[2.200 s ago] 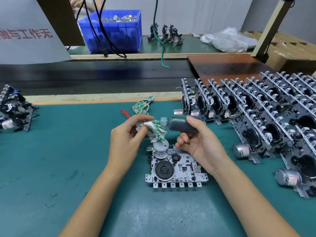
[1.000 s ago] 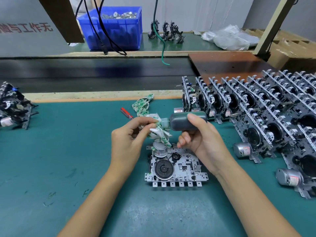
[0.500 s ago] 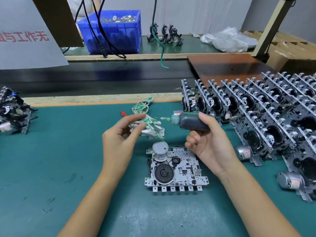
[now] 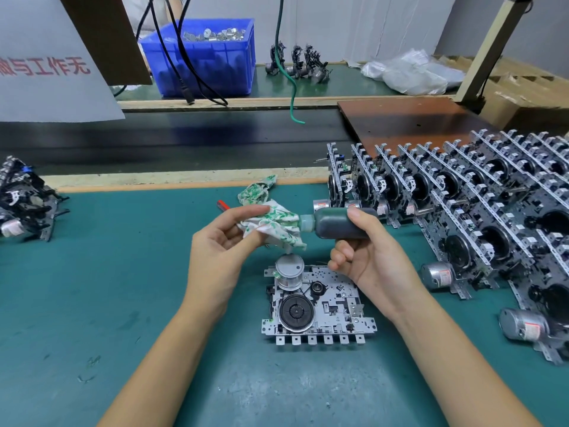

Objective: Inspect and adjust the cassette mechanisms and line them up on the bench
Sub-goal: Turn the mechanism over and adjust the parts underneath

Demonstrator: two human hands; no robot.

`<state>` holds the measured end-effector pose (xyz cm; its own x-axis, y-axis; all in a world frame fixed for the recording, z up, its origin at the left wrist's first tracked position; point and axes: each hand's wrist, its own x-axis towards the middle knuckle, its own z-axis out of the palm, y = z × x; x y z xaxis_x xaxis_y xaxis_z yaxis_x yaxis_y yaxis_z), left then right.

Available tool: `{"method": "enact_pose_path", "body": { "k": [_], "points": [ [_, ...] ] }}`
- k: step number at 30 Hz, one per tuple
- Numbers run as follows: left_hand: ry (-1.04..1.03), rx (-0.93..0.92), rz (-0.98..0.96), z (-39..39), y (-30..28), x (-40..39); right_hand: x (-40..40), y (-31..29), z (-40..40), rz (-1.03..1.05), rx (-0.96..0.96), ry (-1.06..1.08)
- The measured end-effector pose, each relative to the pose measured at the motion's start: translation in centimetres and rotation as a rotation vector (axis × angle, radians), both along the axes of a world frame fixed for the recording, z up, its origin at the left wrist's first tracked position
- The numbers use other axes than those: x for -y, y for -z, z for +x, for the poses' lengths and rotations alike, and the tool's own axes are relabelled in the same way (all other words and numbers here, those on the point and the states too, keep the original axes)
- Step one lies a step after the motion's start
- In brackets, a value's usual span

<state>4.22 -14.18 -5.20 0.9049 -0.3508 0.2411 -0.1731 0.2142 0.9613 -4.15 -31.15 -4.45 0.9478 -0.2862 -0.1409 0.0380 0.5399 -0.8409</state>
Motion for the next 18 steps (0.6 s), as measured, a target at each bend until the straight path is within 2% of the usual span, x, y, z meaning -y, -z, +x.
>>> {"method": "enact_pose_path", "body": {
  "k": [6, 14, 18],
  "points": [
    [-0.066, 0.168, 0.105, -0.37, -0.15, 0.15, -0.1, 0.16, -0.16, -0.101, 0.011, -0.023],
    [-0.101, 0.19, 0.179, -0.12, 0.46, 0.02, -0.62, 0.72, 0.01, -0.142, -0.009, -0.076],
    [-0.105, 0.168, 0.139, -0.29, 0.51, 0.2, -0.57, 0.87, -0.02, -0.146, 0.002, -0.089]
  ]
}}
